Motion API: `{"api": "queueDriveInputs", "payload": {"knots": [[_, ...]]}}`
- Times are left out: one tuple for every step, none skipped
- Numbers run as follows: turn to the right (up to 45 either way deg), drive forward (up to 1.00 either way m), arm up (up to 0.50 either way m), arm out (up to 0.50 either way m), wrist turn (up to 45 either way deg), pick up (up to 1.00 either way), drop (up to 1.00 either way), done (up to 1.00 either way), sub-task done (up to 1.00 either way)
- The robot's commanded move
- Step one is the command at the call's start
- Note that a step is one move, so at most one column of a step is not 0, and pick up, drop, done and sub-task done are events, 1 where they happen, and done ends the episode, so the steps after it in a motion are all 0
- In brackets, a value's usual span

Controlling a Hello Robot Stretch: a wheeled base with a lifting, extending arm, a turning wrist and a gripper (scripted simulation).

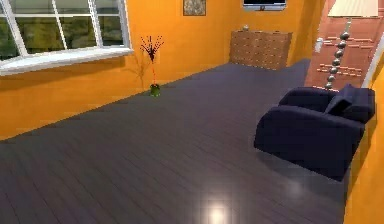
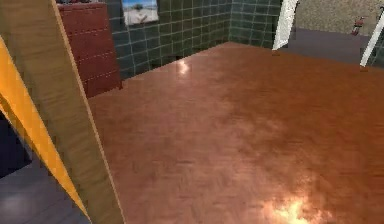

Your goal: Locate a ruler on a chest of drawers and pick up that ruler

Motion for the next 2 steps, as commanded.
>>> {"api": "queueDriveInputs", "payload": {"knots": [[0.0, 1.00, 0.00, 0.00, 0.0, 0.00, 0.00, 0.00, 0.00], [3.0, 0.00, 0.00, 0.00, 0.0, 0.00, 0.00, 0.00, 0.00]]}}
